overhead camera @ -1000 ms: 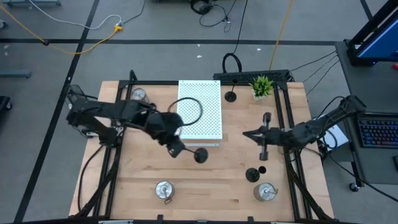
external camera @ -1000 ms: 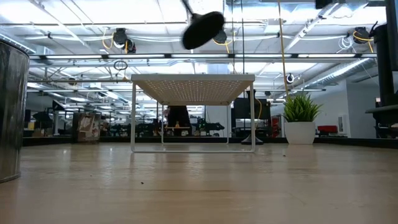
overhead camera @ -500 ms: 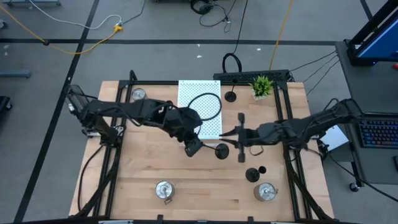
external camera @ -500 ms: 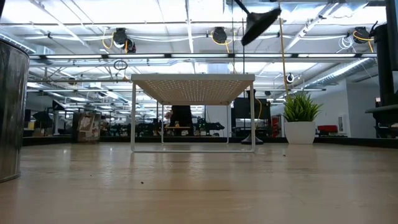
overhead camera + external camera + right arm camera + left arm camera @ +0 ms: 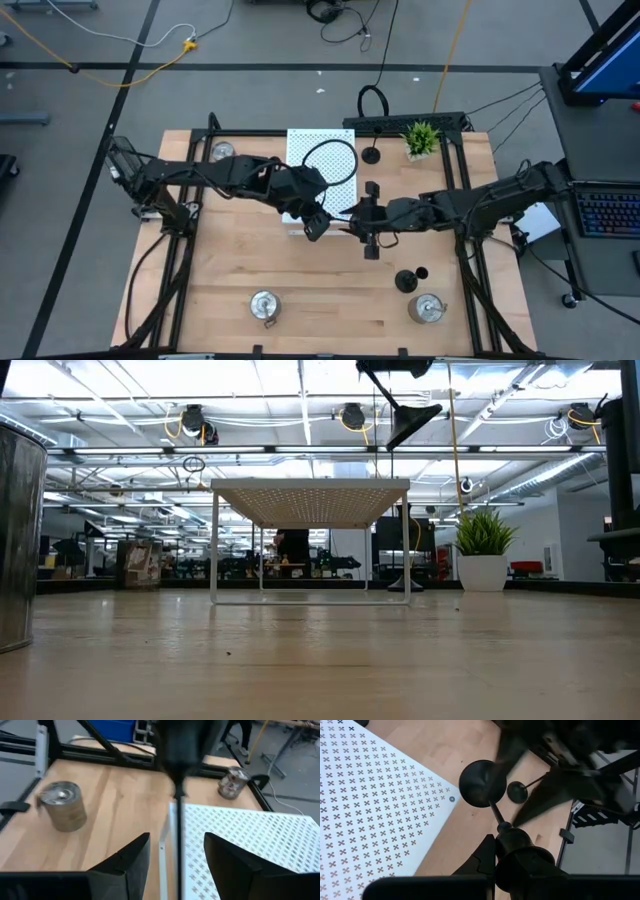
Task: Pick & Place candle stick holders
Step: Put the bottom left black candle holder on the shelf
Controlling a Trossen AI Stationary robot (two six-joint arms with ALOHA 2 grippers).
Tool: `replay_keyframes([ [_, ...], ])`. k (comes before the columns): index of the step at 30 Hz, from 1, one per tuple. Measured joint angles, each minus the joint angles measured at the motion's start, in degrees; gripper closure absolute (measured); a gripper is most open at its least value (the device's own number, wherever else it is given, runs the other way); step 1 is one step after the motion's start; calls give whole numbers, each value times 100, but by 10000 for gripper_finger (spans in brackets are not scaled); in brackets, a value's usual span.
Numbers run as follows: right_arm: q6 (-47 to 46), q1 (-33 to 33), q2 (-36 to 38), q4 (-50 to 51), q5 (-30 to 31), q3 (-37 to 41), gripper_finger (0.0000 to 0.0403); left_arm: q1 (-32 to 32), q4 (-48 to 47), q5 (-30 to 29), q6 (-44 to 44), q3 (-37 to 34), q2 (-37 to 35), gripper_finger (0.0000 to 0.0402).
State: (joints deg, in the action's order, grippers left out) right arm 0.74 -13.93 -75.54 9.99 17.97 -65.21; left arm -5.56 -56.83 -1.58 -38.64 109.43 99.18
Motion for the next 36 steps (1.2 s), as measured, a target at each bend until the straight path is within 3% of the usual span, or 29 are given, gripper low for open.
replay_keyframes([
  [14,20,337,-226,-345,-369,-7,269,45,43,-2,-23,0,0,386],
  [24,118,345,-228,-580,-509,-7,386,83,16,15,-23,2,63,386],
  [32,161,344,-228,-572,-474,-7,394,105,23,28,1,2,61,385],
  [36,79,345,-228,-535,-463,-7,394,109,18,51,83,2,61,332],
])
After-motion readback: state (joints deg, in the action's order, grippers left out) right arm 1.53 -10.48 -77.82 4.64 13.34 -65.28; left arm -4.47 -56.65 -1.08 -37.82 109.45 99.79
